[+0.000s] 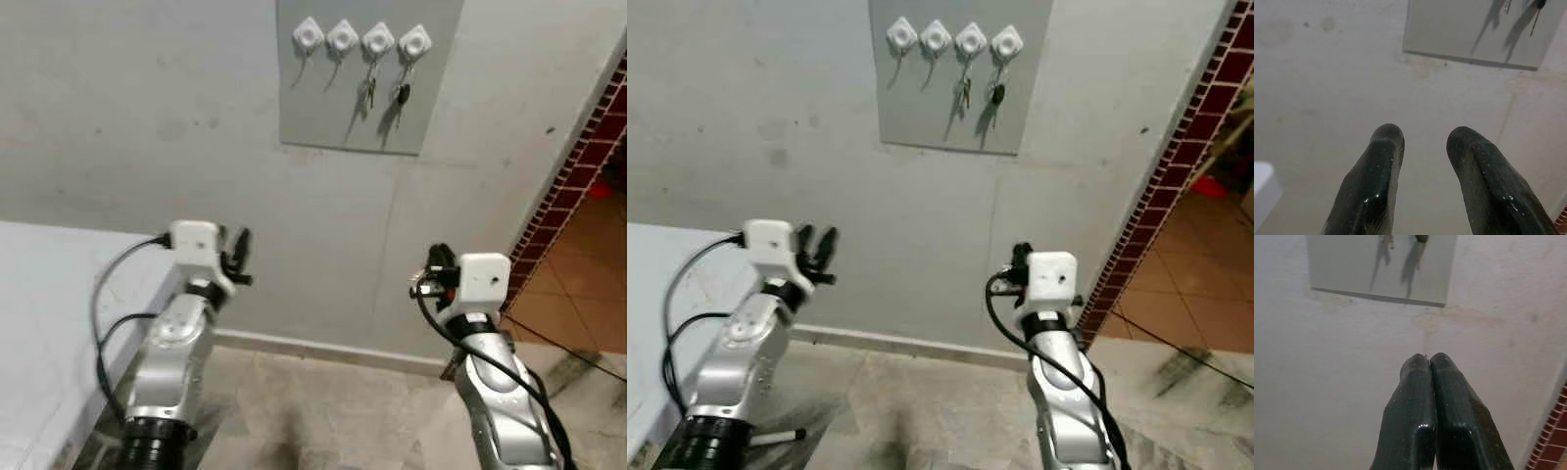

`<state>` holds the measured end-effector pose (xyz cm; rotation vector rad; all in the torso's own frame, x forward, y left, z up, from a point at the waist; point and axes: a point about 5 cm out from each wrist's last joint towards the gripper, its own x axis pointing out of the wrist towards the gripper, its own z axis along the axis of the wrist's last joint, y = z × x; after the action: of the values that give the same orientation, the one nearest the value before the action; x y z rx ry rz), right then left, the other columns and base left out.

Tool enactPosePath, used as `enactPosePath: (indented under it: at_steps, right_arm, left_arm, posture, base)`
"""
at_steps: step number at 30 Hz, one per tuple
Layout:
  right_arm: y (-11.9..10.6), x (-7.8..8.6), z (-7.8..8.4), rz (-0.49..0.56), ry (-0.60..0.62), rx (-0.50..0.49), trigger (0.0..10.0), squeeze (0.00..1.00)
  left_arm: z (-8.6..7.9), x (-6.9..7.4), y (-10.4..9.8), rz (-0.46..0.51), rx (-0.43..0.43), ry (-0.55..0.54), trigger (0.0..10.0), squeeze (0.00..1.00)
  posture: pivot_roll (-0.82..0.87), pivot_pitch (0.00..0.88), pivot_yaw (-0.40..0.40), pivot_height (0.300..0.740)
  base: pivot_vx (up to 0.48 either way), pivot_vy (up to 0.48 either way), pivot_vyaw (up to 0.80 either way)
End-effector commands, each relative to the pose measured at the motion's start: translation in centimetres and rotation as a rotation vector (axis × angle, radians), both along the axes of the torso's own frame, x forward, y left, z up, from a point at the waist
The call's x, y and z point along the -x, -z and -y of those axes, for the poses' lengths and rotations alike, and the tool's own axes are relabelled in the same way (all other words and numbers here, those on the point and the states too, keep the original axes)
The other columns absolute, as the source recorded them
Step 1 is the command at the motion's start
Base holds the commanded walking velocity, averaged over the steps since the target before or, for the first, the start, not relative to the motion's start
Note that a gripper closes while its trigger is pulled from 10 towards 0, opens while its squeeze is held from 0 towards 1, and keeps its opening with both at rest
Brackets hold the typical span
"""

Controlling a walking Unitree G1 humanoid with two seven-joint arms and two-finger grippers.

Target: Hang keys on a hook

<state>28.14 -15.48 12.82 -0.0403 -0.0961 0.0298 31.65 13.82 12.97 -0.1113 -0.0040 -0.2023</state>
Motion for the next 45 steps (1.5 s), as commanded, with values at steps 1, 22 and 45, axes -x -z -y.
enactPosePath:
  at_steps: [1,22,45]
  right_arm:
    - [-0.7,-0.2,-0.5,0.017,-0.015,-0.008,10.0,0.00]
    - [-1.1,-0.8,-0.8,0.043,-0.054,0.012,10.0,0.00]
    - [-1.9,-0.7,-1.8,0.084,-0.140,-0.039,10.0,0.00]
  left_arm:
    - [-0.7,-0.2,-0.4,0.003,0.003,-0.020,10.0,0.00]
    - [-0.7,0.4,-0.2,-0.002,0.025,-0.026,10.0,0.00]
    - [-1.1,0.5,-0.1,-0.025,0.025,-0.008,10.0,0.00]
  posture:
    - [0.09,0.000,0.004,0.740]
    - [0.12,0.000,-0.038,0.740]
    - [0.13,0.000,-0.038,0.740]
  base:
    - [0.000,0.000,0.00]
    - [0.000,0.000,0.00]
    - [0.000,0.000,0.00]
